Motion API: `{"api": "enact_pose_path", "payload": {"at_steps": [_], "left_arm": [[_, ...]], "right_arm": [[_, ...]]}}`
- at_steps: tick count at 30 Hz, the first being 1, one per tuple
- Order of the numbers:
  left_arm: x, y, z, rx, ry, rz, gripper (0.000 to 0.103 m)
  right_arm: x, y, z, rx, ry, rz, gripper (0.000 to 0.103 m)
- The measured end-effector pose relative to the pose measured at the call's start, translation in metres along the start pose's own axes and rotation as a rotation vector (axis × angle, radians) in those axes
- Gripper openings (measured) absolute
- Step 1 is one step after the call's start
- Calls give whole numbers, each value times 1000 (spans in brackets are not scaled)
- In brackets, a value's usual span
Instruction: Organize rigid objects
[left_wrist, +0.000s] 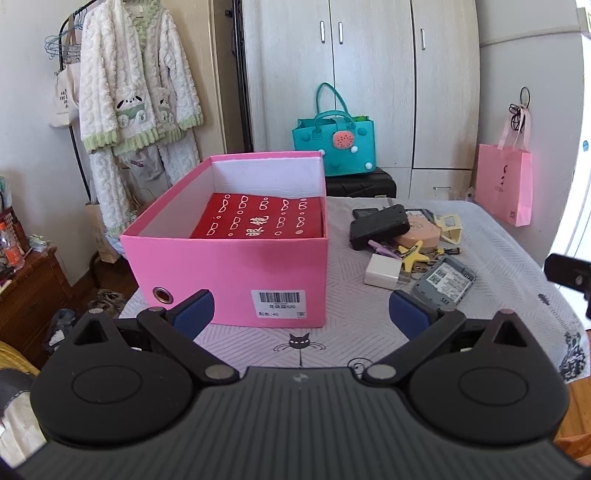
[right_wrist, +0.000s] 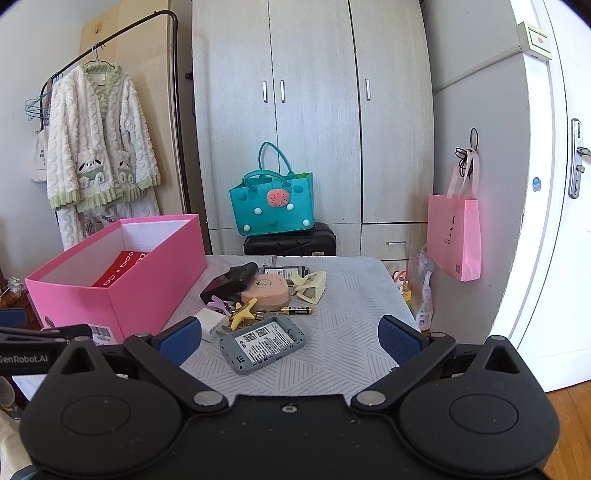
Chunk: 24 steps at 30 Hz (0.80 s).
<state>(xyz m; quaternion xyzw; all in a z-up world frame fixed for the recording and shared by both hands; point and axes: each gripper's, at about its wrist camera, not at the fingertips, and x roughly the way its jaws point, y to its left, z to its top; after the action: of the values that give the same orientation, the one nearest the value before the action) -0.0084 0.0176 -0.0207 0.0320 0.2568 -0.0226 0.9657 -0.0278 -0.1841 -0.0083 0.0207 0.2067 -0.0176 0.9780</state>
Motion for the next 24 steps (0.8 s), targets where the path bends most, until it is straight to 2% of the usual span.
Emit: {"api": "enact_pose_path", "payload": {"at_steps": [13, 16, 20, 24], "left_arm": [[4, 6, -1, -26, 6, -35, 103], [8, 6, 1, -27, 22, -61, 103], [12, 13, 4, -65, 34, -84, 102], [19, 21, 11, -44, 61, -104, 100]], "right_arm": [[4, -2, -5, -12, -14, 42, 103], [5, -6, -8, -21, -41, 101, 103], [9, -19, -13, -15, -191, 231, 103], [34, -21, -7, 1, -140, 275, 103]]}}
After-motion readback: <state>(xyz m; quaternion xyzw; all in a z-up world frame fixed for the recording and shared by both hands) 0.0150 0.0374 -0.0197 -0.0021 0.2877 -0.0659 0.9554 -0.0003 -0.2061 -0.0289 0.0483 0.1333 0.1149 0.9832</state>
